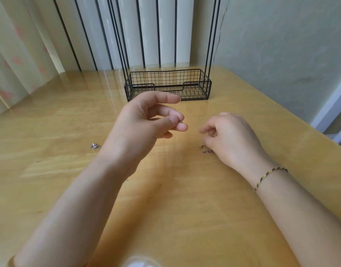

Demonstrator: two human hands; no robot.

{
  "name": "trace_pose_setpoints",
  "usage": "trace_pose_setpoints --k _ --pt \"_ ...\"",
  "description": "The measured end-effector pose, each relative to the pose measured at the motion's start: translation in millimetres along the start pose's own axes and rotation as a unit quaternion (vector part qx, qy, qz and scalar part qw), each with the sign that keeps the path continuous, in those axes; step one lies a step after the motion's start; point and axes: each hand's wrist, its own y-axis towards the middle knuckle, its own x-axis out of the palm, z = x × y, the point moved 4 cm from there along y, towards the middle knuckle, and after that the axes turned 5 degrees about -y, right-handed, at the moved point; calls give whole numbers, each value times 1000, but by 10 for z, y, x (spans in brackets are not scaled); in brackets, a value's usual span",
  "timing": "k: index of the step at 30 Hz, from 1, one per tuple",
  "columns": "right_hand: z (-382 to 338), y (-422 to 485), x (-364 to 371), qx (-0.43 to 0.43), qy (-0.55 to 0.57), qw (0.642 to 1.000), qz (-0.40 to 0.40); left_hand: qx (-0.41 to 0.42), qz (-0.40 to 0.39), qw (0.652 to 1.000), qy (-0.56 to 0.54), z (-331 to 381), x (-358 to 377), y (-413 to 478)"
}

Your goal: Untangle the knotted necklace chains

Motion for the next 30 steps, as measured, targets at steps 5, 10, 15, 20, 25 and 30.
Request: trace_pose_setpoints --k 5,10,15,20,25,30 --pt "-189 -59 -76 72 506 853 -106 -21 8 998 -59 -17 -3 12" --pt "-293 -107 -12 69 587 784 -189 -32 26 994 -106 -33 -18 23" --pt "-318 -107 -5 39 571 806 -151 -43 50 990 -128 -45 -37 22" --pt "-322 -95 -11 40 526 841 -121 -38 73 991 -108 -56 -44 24" --pt "-292 -83 7 49 517 846 -120 -45 89 989 -111 -59 -60 22" --pt "-345 -101 10 15 501 859 -110 -46 90 989 -108 -55 -48 21"
